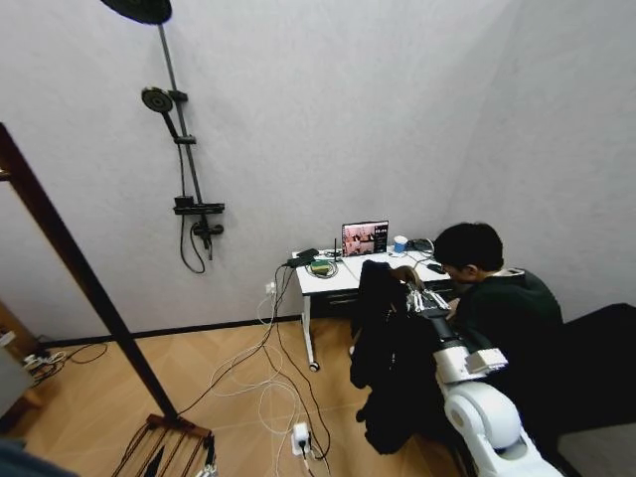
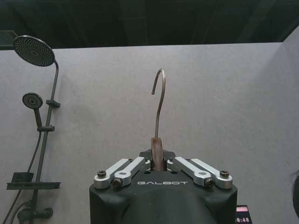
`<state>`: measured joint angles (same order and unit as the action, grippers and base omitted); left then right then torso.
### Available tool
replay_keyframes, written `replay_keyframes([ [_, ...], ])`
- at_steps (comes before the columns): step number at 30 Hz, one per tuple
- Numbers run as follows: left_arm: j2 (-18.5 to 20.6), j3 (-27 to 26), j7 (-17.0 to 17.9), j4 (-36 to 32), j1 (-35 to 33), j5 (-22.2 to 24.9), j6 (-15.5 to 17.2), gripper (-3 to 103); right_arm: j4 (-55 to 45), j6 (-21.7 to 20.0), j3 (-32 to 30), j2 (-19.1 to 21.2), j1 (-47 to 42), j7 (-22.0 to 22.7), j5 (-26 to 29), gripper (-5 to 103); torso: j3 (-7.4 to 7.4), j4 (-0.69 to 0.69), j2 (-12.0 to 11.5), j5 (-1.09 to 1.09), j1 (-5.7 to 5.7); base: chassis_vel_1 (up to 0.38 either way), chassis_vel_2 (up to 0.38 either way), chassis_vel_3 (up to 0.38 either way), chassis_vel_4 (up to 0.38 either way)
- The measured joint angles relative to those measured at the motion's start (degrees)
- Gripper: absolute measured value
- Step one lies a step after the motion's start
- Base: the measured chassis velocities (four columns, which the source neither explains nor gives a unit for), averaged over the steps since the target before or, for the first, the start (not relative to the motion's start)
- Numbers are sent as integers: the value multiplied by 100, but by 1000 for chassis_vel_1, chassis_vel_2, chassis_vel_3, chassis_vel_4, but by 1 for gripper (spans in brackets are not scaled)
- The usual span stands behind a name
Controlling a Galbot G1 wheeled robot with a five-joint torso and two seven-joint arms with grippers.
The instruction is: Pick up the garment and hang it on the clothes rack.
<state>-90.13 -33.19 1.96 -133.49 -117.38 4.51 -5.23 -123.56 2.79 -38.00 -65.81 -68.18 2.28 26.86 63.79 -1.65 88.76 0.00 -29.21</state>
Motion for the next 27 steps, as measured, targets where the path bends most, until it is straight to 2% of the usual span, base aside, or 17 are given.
replay_keyframes([
  [14,0,0,0,0,1,0,-1,100,-57,-111,81,219,370,8,127,10,-78,0,-154,-1,71,64,85,81,75],
  [27,0,1,0,0,1,0,-1,100,-20,-197,385,170,576,66,107,10,-119,-1,-234,0,109,115,117,121,133],
])
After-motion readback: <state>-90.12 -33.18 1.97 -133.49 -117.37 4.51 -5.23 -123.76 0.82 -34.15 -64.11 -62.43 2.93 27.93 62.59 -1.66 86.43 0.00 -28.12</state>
